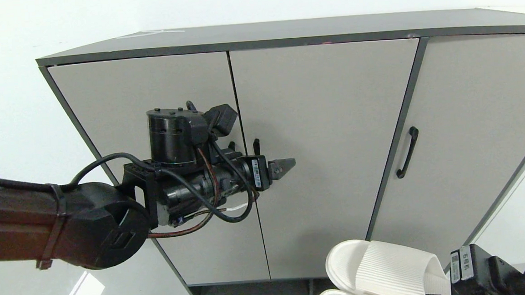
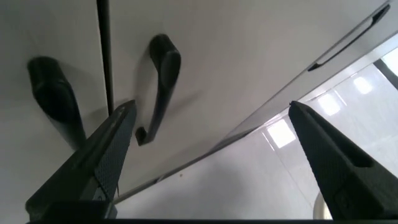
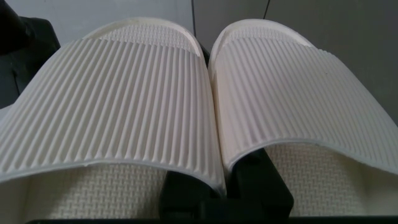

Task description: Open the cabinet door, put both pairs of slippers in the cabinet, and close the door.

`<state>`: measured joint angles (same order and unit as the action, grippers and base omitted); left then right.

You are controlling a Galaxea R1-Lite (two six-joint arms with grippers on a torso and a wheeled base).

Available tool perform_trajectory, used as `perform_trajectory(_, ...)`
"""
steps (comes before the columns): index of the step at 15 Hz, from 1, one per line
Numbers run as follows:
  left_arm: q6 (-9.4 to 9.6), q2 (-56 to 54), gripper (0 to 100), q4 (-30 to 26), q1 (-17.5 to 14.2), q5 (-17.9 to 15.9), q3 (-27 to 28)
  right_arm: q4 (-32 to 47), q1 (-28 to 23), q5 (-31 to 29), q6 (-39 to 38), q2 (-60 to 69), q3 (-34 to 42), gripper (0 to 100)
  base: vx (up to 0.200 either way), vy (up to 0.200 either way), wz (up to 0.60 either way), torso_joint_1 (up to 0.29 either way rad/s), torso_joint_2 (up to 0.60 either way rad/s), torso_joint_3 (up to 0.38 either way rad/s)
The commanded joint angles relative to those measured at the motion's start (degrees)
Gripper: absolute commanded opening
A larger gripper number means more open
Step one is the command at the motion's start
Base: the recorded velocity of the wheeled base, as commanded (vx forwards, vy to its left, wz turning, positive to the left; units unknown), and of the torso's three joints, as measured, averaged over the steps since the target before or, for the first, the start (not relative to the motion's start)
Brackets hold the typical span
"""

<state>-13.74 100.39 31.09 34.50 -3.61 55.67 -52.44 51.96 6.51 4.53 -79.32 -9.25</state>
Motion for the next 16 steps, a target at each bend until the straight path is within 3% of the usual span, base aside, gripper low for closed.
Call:
perform_trajectory(1, 0.03, 1.39, 100, 0.03, -0.13, 0.09, 1.45, -0.03, 0.07, -0.01, 0.04, -0.04, 0.02, 0, 0.000, 0.000, 0.00, 0.000, 0.00, 0.000)
perform_trajectory(7, 0.38, 2.71, 100, 0.12, -0.13, 0.09, 2.77, -0.03, 0.07, -0.01, 0.04, -0.04, 0.02, 0, 0.000, 0.000, 0.00, 0.000, 0.00, 0.000)
perform_trajectory(8, 0.38, 2.71, 0, 0.38, -0.13, 0.00, 2.77, -0.03, -0.01, -0.01, 0.04, -0.04, 0.02, 0, 0.000, 0.000, 0.00, 0.000, 0.00, 0.000)
perform_trajectory(13, 0.38, 1.65, 0, 0.82, -0.22, 0.09, 1.37, -0.03, -0.01, -0.01, 0.04, -0.04, 0.02, 0, 0.000, 0.000, 0.00, 0.000, 0.00, 0.000)
perform_trajectory(16, 0.38, -2.30, 0, 2.22, -0.13, 0.27, -3.29, -0.03, -0.01, -0.01, 0.04, -0.04, 0.02, 0, 0.000, 0.000, 0.00, 0.000, 0.00, 0.000)
